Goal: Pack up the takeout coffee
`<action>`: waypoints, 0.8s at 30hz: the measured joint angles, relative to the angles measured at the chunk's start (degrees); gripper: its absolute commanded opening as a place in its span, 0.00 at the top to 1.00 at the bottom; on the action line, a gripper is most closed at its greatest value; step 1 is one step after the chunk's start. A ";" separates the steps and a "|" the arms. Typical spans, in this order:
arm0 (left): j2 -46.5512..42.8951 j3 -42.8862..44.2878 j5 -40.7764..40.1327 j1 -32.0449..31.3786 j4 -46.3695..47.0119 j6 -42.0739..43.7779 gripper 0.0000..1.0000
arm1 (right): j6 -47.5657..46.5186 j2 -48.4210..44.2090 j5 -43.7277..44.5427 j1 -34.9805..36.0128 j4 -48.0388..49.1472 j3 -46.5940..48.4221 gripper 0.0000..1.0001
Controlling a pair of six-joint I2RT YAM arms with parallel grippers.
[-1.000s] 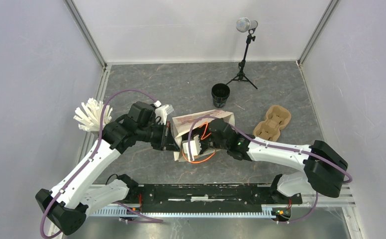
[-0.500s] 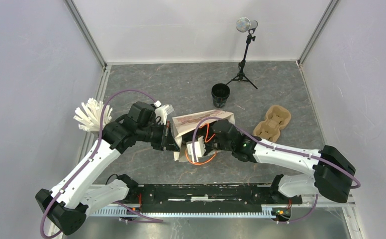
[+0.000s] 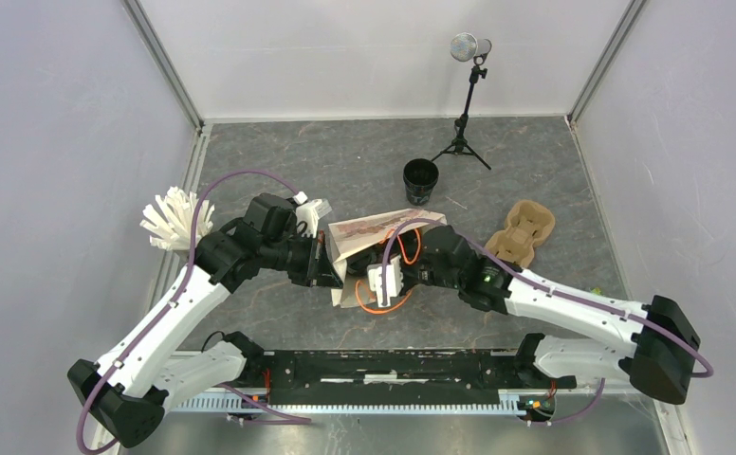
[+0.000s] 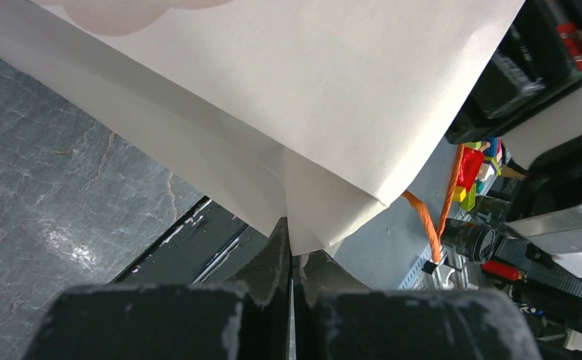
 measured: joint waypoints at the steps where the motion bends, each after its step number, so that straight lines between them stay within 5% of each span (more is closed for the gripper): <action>1: 0.00 0.02 0.00 0.00 0.00 0.00 0.98 | 0.31 -0.57 -0.02 -0.04 -0.81 0.35 0.93; 24: 3.13 5.99 -0.09 0.00 -0.09 -3.41 0.96 | 7.96 -5.99 -0.83 -0.22 -9.84 11.56 0.61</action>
